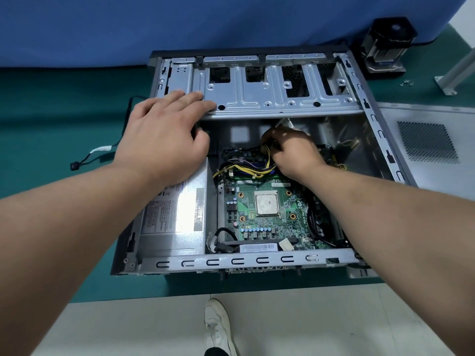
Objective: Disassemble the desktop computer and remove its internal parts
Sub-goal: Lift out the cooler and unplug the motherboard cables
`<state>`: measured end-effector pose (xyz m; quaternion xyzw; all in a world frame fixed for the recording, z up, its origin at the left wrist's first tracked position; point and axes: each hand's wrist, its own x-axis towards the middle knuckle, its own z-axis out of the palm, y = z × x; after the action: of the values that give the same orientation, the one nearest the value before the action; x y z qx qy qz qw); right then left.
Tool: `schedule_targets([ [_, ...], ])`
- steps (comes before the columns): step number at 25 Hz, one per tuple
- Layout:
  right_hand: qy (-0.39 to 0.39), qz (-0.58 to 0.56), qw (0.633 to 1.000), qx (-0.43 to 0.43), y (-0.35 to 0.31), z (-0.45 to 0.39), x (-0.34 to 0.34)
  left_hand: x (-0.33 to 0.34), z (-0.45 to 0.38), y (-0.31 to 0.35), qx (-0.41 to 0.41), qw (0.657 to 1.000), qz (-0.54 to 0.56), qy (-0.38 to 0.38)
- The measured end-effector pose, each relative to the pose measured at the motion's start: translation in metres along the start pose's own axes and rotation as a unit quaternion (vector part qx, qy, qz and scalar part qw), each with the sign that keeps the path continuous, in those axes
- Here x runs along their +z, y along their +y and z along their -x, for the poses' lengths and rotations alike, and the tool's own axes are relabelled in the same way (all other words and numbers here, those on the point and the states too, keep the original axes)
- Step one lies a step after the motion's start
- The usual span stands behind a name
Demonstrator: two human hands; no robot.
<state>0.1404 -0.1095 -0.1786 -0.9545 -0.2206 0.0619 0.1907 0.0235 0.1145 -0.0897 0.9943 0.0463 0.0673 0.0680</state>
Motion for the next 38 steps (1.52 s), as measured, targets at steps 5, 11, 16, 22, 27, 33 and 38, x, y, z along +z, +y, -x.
schedule_targets([
  [5,0.041,-0.055,0.996,0.058,-0.005,-0.004,-0.003,-0.002,0.0,0.001,-0.002,1.0,0.001,-0.007],
  [11,-0.021,-0.059,0.998,-0.003,-0.007,0.004,-0.006,-0.003,0.001,0.0,-0.003,1.0,-0.002,-0.006],
  [16,-0.062,-0.063,0.994,0.061,-0.001,0.004,-0.021,-0.003,0.0,0.001,-0.003,1.0,0.006,-0.009],
  [22,-0.146,0.121,0.982,0.022,0.002,0.002,-0.049,-0.004,0.001,0.0,0.0,1.0,0.013,-0.008],
  [27,-0.122,0.112,0.986,0.01,0.004,-0.001,-0.043,-0.003,0.0,-0.002,0.014,1.0,0.005,-0.009],
  [33,-0.102,0.139,0.985,-0.019,0.006,-0.005,-0.038,-0.014,0.018,0.031,0.197,0.979,0.04,0.019],
  [38,-0.104,0.133,0.986,0.0,0.005,-0.007,-0.038,0.018,0.011,0.1,0.265,0.919,-0.083,-0.281],
])
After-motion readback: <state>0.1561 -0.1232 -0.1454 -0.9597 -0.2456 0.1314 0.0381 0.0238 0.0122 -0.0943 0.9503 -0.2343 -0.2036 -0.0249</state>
